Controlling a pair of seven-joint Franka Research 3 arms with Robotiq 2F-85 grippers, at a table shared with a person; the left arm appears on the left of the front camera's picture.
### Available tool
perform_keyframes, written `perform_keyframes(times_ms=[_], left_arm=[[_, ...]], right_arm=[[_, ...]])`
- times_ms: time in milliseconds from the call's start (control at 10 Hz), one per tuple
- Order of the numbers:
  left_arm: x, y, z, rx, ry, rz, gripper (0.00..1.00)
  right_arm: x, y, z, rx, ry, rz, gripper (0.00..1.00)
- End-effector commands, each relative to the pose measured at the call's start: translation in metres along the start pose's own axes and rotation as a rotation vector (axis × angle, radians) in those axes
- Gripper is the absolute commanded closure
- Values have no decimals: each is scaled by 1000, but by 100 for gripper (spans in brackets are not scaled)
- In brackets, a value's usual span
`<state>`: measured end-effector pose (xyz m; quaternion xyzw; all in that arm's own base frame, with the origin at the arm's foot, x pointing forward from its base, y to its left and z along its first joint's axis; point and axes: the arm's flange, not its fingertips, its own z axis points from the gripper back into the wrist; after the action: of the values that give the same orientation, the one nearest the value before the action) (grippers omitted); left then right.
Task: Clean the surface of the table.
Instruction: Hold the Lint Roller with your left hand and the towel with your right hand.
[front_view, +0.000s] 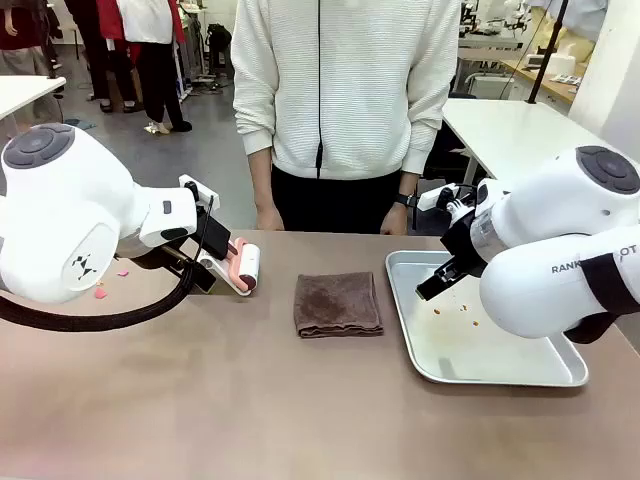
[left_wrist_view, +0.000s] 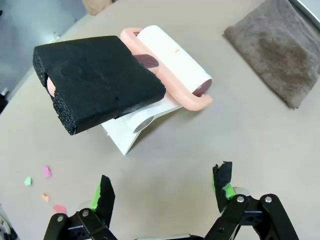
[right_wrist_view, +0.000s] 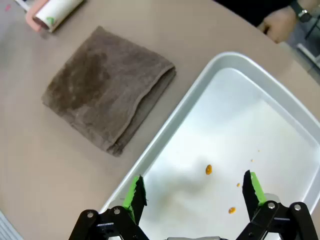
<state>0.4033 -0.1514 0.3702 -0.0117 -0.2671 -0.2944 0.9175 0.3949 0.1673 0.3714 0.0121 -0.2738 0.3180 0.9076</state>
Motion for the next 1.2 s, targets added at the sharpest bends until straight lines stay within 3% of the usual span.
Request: perform_keyframes(times_ms=[0,1100], left_arm=[[0,0,0,0,0,0,0],[0,0,0,0,0,0,0]], right_arm=[[0,0,0,0,0,0,0],[0,0,0,0,0,1,0]])
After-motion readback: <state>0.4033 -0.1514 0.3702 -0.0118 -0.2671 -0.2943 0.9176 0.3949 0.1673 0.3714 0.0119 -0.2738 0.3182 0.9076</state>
